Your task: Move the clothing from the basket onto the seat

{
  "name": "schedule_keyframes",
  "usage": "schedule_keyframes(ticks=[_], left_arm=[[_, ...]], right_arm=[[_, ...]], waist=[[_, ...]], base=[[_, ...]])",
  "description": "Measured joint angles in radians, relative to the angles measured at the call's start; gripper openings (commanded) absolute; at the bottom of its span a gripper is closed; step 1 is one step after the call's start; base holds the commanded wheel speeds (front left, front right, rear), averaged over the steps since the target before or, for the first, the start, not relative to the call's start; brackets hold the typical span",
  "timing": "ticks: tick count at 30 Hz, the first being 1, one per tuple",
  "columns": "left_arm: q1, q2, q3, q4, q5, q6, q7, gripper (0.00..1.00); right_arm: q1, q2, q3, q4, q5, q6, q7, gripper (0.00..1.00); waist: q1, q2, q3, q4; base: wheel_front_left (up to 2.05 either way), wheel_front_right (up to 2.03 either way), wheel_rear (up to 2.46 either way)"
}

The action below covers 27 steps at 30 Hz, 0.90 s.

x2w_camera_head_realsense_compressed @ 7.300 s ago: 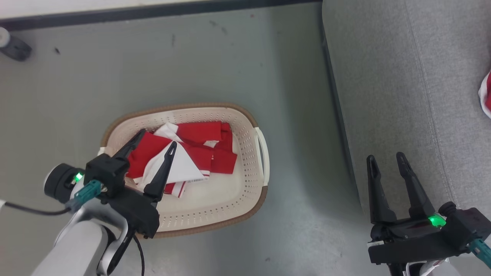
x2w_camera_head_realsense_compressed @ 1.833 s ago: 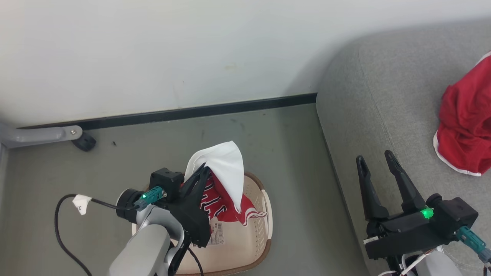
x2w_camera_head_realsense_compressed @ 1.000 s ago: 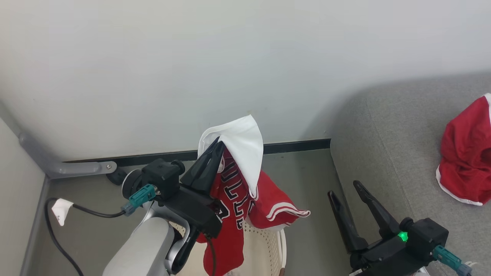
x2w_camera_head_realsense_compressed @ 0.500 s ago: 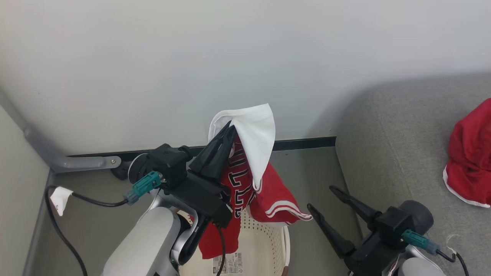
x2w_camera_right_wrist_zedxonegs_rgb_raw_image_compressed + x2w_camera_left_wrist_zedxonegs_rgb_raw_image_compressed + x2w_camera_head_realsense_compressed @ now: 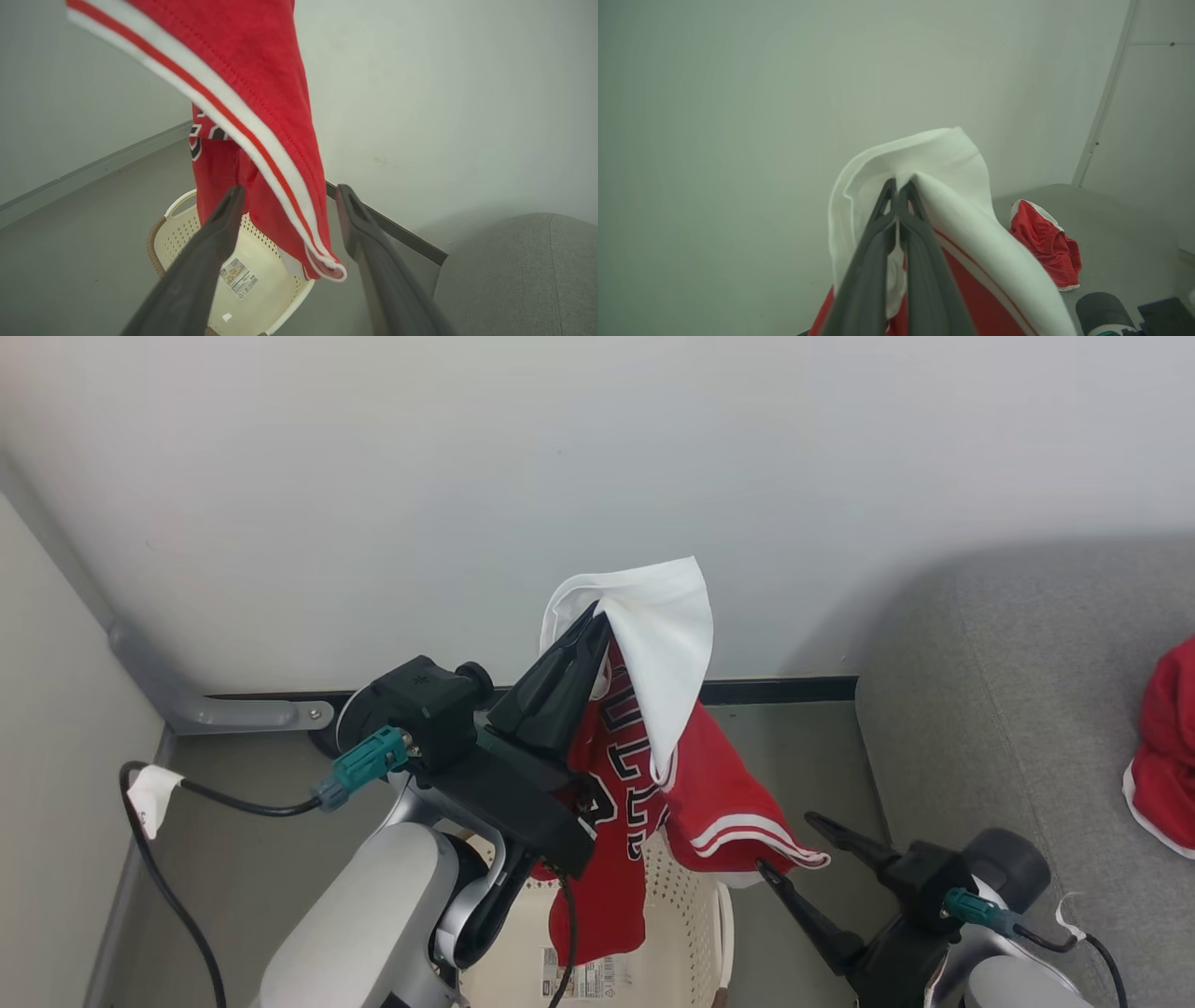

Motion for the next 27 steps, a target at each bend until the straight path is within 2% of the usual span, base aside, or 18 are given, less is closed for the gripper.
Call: schedule_keyframes(ticks=[7,13,19,20,22,27], left_arm=[[0.002,-0.008,-0.025,-0.031,-0.004,0.000,0.022,0.00],[0.007,-0.010,-0.048,-0.058,-0.006,0.000,0.044,0.00],[0.024,-0.012,-0.060,-0.096,-0.010,0.010,0.068,0.00],[0.026,-0.012,-0.061,-0.097,-0.010,0.010,0.070,0.00],[0.028,-0.009,-0.060,-0.105,-0.012,0.012,0.079,0.00],[0.051,0.009,-0.049,-0.107,-0.015,0.027,0.087,0.00]], right_arm=[[-0.043,0.021,0.047,0.097,0.008,0.000,-0.019,1.00],[-0.110,0.085,0.082,0.171,0.037,0.000,-0.041,1.00],[-0.148,0.122,0.112,0.257,0.084,0.000,-0.053,1.00],[-0.150,0.127,0.114,0.266,0.093,0.000,-0.055,0.95],[-0.155,0.137,0.123,0.282,0.106,0.000,-0.061,0.01],[-0.178,0.168,0.115,0.308,0.167,0.000,-0.072,0.00]], waist=[[0.0000,0.0000,-0.012,0.026],[0.0000,0.0000,-0.027,0.054],[0.0000,0.0000,-0.033,0.082],[0.0000,-0.0001,-0.032,0.086],[0.0000,0.0000,-0.030,0.093],[0.0000,0.0000,-0.025,0.097]], base=[[0.00,0.00,0.00],[0.00,0.00,0.00],[0.00,0.00,0.00],[0.00,0.00,0.00],[0.00,0.00,0.00],[0.00,0.00,0.00]])
